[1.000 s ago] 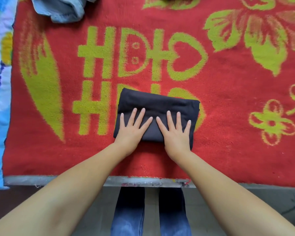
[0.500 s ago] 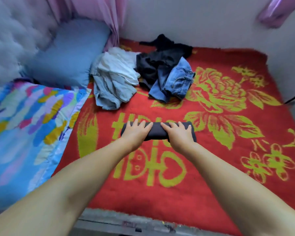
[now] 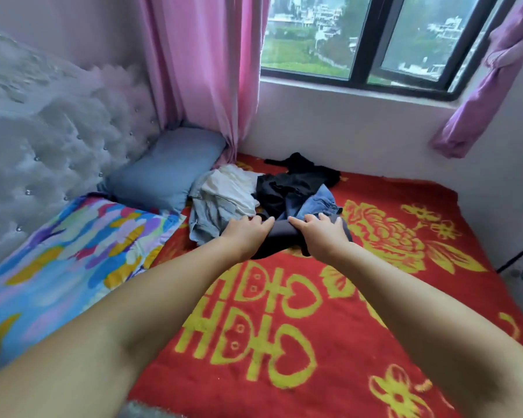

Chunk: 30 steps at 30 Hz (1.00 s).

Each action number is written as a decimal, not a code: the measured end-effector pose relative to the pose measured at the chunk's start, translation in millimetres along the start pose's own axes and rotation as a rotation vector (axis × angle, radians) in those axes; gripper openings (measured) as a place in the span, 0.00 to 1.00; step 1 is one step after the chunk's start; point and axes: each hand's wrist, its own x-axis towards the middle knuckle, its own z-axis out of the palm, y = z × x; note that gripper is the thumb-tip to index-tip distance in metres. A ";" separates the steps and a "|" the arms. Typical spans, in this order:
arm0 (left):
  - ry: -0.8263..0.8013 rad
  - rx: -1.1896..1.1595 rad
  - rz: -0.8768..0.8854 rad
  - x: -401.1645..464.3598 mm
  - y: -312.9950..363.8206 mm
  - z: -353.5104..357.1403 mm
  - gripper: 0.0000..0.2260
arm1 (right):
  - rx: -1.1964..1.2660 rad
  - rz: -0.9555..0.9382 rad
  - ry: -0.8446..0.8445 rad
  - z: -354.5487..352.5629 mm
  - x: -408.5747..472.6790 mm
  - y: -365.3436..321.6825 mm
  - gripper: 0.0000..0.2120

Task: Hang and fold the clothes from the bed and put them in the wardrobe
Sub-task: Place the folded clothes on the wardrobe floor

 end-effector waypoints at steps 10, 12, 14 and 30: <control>-0.124 -0.044 -0.512 -189.9 -36.3 20.5 0.29 | -0.139 -0.569 0.053 -2.1 -29.4 -145.4 0.35; -0.158 -0.054 -0.625 -247.2 -42.6 25.5 0.28 | -0.150 -0.690 0.056 2.5 -48.2 -194.0 0.35; -0.197 -0.064 -0.714 -304.4 -46.2 28.5 0.27 | -0.142 -0.798 0.063 4.6 -72.4 -241.5 0.35; -0.364 -0.289 -1.443 -814.7 34.4 95.4 0.28 | -0.340 -1.541 -0.003 47.0 -443.6 -599.6 0.38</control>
